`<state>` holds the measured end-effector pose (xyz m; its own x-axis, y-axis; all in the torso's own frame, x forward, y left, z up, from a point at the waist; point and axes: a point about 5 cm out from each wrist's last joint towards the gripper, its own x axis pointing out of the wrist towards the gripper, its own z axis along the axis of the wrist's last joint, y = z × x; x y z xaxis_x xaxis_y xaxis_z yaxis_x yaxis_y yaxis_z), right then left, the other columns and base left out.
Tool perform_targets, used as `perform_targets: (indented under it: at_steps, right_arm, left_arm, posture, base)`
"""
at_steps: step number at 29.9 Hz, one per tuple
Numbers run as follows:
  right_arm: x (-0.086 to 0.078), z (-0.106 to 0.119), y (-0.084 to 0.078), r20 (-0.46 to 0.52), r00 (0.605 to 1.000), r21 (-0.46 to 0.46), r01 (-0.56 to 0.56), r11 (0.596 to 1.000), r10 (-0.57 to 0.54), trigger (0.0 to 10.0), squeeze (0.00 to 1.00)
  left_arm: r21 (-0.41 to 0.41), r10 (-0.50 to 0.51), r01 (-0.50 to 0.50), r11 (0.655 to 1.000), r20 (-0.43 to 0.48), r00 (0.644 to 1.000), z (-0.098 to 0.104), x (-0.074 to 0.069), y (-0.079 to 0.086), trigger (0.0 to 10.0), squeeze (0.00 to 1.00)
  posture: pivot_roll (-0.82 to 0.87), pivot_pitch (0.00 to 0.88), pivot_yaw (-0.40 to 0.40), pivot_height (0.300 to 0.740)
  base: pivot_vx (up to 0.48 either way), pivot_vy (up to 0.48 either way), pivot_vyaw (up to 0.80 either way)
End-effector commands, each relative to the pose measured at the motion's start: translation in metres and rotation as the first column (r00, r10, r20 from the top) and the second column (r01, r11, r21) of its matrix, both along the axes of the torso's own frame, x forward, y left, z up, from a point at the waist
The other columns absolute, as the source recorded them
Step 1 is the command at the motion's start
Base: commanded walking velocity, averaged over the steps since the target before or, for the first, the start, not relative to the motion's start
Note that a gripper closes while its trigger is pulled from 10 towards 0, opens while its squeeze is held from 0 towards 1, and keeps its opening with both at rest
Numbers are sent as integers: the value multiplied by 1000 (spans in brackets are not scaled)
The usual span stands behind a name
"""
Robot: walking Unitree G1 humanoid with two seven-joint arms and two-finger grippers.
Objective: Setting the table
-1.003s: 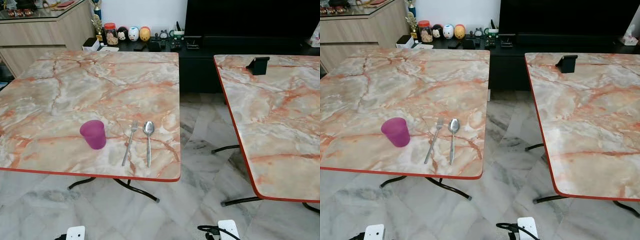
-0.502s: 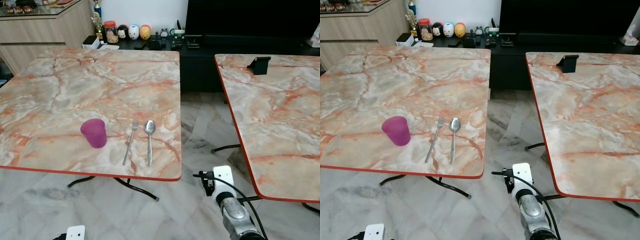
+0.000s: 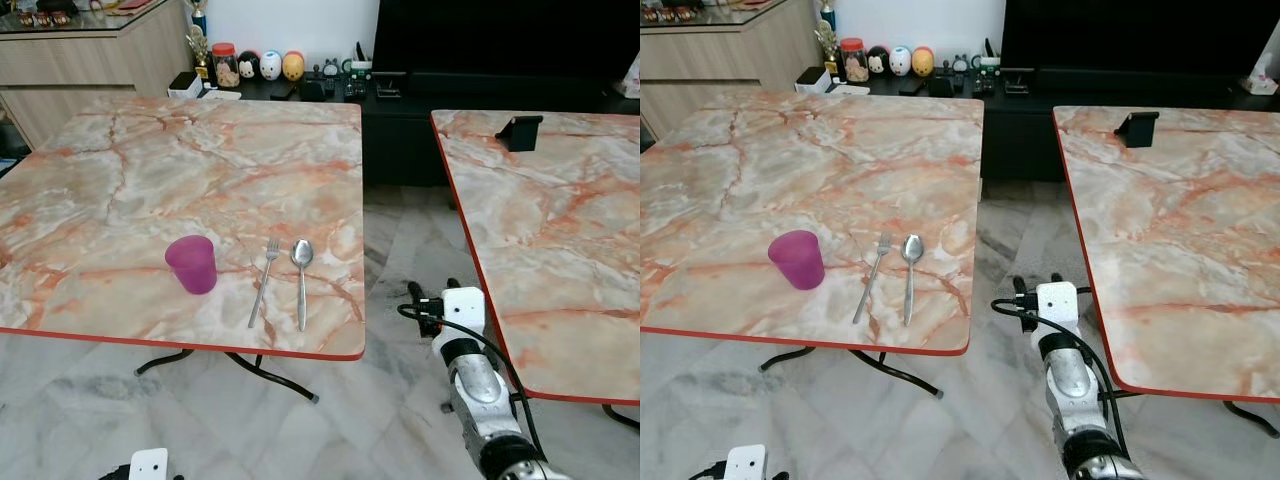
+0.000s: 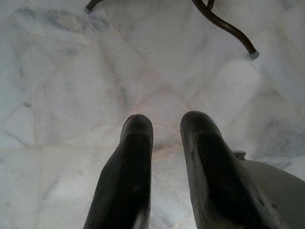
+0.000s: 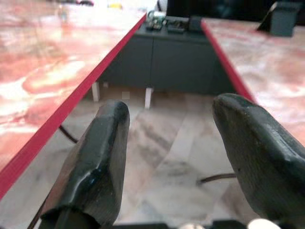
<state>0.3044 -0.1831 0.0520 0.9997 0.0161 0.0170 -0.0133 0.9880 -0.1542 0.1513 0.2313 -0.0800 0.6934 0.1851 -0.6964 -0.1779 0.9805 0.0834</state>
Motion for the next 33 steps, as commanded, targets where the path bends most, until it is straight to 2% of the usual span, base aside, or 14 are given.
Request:
perform_targets:
  at_steps: [1,4,8,13,14,19,21,22,23,25,28,31,33]
  right_arm:
    - [0,8,-3,47,999,-20,-2,1000,3,10000,0]
    - [-5,13,-7,79,997,-36,2,999,1,10000,0]
    - [-11,25,-11,122,992,23,15,1000,-18,10000,0]
    - [-18,34,-12,137,990,32,30,999,-34,10000,0]
    - [-20,38,-12,139,989,58,35,998,-43,10000,0]
    - [-14,50,-7,168,986,67,13,998,-24,10000,0]
    - [-9,58,-6,174,984,111,14,994,-34,10000,0]
    - [-1,68,-9,168,981,184,63,981,-94,10000,0]
    - [2,71,-10,166,979,206,79,975,-114,10000,0]
    - [9,76,-11,117,984,177,112,978,-134,10000,0]
    - [13,74,-13,-11,983,148,181,972,-182,10000,0]
    - [16,80,-13,-25,982,190,189,964,-187,10000,0]
    - [20,82,-12,-87,979,155,194,969,-182,10000,0]
  left_arm:
    - [4,0,1,1000,-15,1000,-2,-6,0,10000,0]
    - [11,3,-3,1000,1,1000,-1,-5,0,10000,0]
    - [14,15,-16,1000,40,999,2,-1,2,10000,0]
    - [19,15,-16,1000,44,999,3,-1,4,10000,0]
    - [21,16,-17,1000,45,999,3,-1,5,10000,0]
    - [20,18,-19,1000,48,999,3,-2,6,10000,0]
    - [20,17,-18,1000,48,999,3,-2,5,10000,0]
    - [20,19,-20,1000,51,999,4,-2,6,10000,0]
    - [20,20,-21,1000,52,998,4,-2,6,10000,0]
    - [20,21,-22,1000,52,998,4,-2,6,10000,0]
    - [19,21,-22,1000,52,998,3,-3,6,10000,0]
    - [18,21,-22,1000,53,998,3,-3,6,10000,0]
    - [18,21,-22,1000,51,998,3,-3,6,10000,0]
  posture:
    - [19,0,16,740]
    - [17,0,15,740]
    - [23,0,11,740]
    - [25,0,10,740]
    - [20,0,15,740]
    - [13,0,16,740]
    - [16,0,14,740]
    - [15,0,13,740]
    - [16,0,12,740]
    - [18,0,12,740]
    - [23,0,11,740]
    - [27,0,10,740]
    - [19,0,11,740]
  base:
    - [0,0,0]
    - [0,0,0]
    - [0,0,0]
    - [0,0,0]
    - [0,0,0]
    - [0,0,0]
    - [0,0,0]
    - [0,0,0]
    - [0,0,0]
    - [0,0,0]
    - [0,0,0]
    - [0,0,0]
    - [0,0,0]
